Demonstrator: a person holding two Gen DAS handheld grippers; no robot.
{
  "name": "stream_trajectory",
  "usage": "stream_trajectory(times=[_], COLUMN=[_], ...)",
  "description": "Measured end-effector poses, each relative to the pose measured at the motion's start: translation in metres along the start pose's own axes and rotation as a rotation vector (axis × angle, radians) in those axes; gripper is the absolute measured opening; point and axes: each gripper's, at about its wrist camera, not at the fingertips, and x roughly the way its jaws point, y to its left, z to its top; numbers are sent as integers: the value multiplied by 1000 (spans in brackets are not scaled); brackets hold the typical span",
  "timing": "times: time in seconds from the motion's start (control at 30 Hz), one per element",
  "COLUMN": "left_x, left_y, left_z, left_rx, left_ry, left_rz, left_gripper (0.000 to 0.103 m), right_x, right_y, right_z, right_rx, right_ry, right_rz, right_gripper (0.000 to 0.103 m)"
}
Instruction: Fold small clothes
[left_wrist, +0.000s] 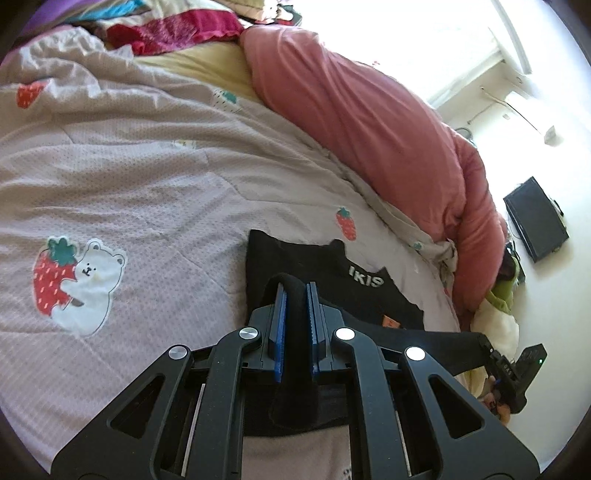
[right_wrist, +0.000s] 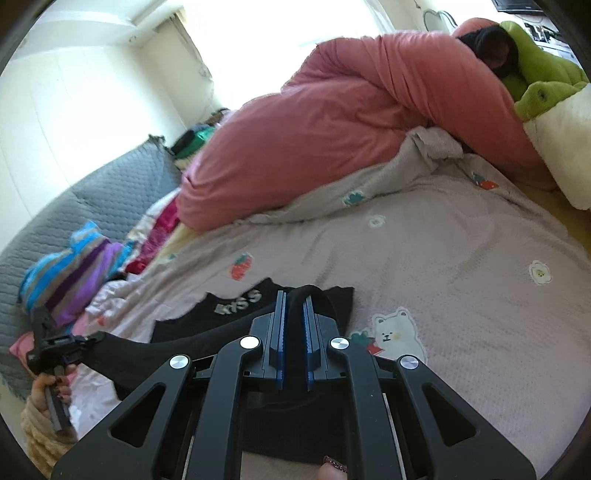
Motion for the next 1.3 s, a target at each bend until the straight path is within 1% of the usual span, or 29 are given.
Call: stream_trajectory(times=[0.17,0.27,0.33,0.4,0.43,0.47,0.5,0.53,0.6,0.63,0.67,0.7,0.73,0.8,0.83,0.87,0.93,1.0,1.03,1.13,1.23,1.3], left_x=[24,35,36,34,31,28,23,20,12,9,7,3,1,-1,1,3,9,17,24,39,53,61], left_y=[14,19,22,21,20,18,15,11,-3,-10,-18,-29,-36,-53,-58,-63,-73,-81,-84,-89,-87,-84], left_z=[4,5,7,8,8,8,6,5,0,-3,-6,-12,-15,-25,-29,-34,-44,-56,-63,-81,-97,-105], left_rx=[-11,-15,-8,24,52,71,102,127,209,247,284,333,359,421,436,452,482,509,525,558,569,574], left_ry=[32,37,19,-5,-22,-34,-52,-63,-89,-98,-109,-122,-130,-137,-133,-124,-104,-68,-35,34,93,124], left_rz=[15,17,24,47,69,85,101,112,146,157,167,175,178,171,166,160,158,151,138,133,133,148], left_gripper=[4,5,7,8,13,21,25,28,32,36,38,38,38,38,38,38,38,32,27,22,22,22], right_x=[31,46,53,60,61,61,59,57,46,39,33,25,17,7,3,0,0,2,4,15,26,34], right_y=[-13,-20,-24,-26,-26,-27,-27,-28,-28,-25,-22,-16,-8,4,12,20,34,49,54,67,74,78], right_z=[-6,-10,-13,-16,-17,-18,-19,-18,-18,-19,-19,-20,-22,-27,-31,-36,-48,-61,-67,-85,-96,-101], right_rx=[34,54,66,62,56,46,41,39,30,14,-5,-36,-75,-142,-185,-233,-304,-369,-385,-408,-409,-406], right_ry=[55,79,98,128,130,125,115,106,75,54,36,14,-9,-32,-33,-19,23,58,72,137,179,203], right_rz=[-36,-63,-81,-96,-108,-137,-159,-175,-194,-200,-208,-218,-225,-231,-230,-213,-189,-171,-161,-115,-97,-100], right_gripper=[7,7,8,9,11,24,35,48,47,47,47,47,47,47,45,36,21,20,20,20,20,20])
